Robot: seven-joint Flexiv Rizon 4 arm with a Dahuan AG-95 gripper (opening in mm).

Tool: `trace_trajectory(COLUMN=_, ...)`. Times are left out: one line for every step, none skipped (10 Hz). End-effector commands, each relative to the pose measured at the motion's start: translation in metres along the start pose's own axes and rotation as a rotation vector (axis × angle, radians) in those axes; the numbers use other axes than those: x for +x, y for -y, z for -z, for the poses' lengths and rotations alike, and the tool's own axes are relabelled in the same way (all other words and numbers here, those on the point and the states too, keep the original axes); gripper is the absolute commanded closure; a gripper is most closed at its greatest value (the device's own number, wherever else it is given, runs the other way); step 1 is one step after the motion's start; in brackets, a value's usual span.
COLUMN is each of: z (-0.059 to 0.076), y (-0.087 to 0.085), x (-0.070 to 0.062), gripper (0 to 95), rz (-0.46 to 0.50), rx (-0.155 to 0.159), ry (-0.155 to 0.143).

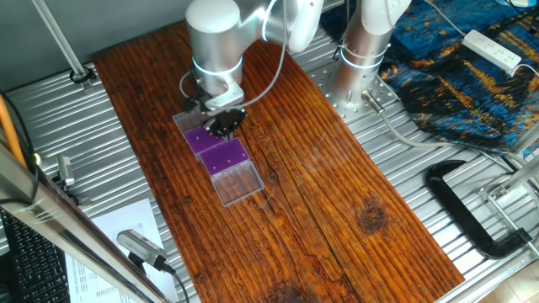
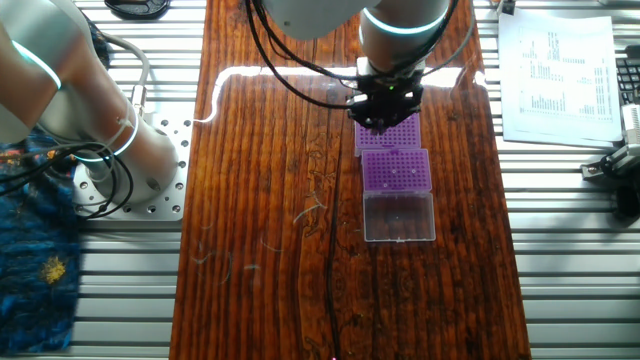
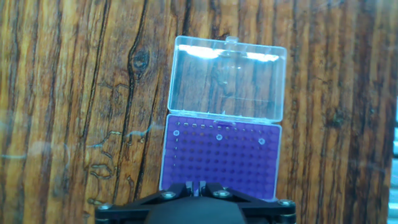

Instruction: Transfer all small pipette tips from one holder to another

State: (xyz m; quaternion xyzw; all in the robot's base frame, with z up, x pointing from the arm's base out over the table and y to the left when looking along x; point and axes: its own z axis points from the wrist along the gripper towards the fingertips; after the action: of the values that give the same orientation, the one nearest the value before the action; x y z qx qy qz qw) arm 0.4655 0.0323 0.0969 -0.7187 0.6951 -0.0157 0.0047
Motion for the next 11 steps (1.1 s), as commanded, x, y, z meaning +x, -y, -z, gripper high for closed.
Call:
trace_trajectory(z=0.011, y=0.013, x=0.017, gripper=95.0, rz=-0.069, rx=0.003, ry=0.001)
trace_trajectory(z=0.014, y=0.016, x=0.025, gripper=95.0, rz=-0.118, rx=0.007, ry=-0.002)
trace_trajectory(z=0.015, y=0.02, x=0.033, gripper=95.0, rz=-0.182, rx=0.012, ry=-0.004)
trace_trajectory(z=0.015, y=0.027, x=0.039, gripper=95.0, rz=-0.23, rx=0.018, ry=-0.001)
trace_trajectory(z=0.015, y=0.034, x=0.047, gripper=95.0, rz=-0.301, rx=0.025, ry=0.001)
trace_trajectory(z=0.015, y=0.039, x=0.057, gripper=95.0, rz=-0.371, rx=0.027, ry=-0.001)
trace_trajectory(z=0.015, y=0.042, x=0.061, gripper=95.0, rz=-0.396, rx=0.028, ry=-0.004)
trace_trajectory(z=0.014, y=0.046, x=0.069, gripper=95.0, rz=-0.467, rx=0.031, ry=-0.004)
trace_trajectory(z=0.008, y=0.046, x=0.075, gripper=95.0, rz=-0.545, rx=0.042, ry=0.002)
trace_trajectory(z=0.002, y=0.045, x=0.079, gripper=95.0, rz=-0.582, rx=0.058, ry=0.01)
trace_trajectory(z=-0.001, y=0.045, x=0.082, gripper=95.0, rz=-0.606, rx=0.063, ry=0.014)
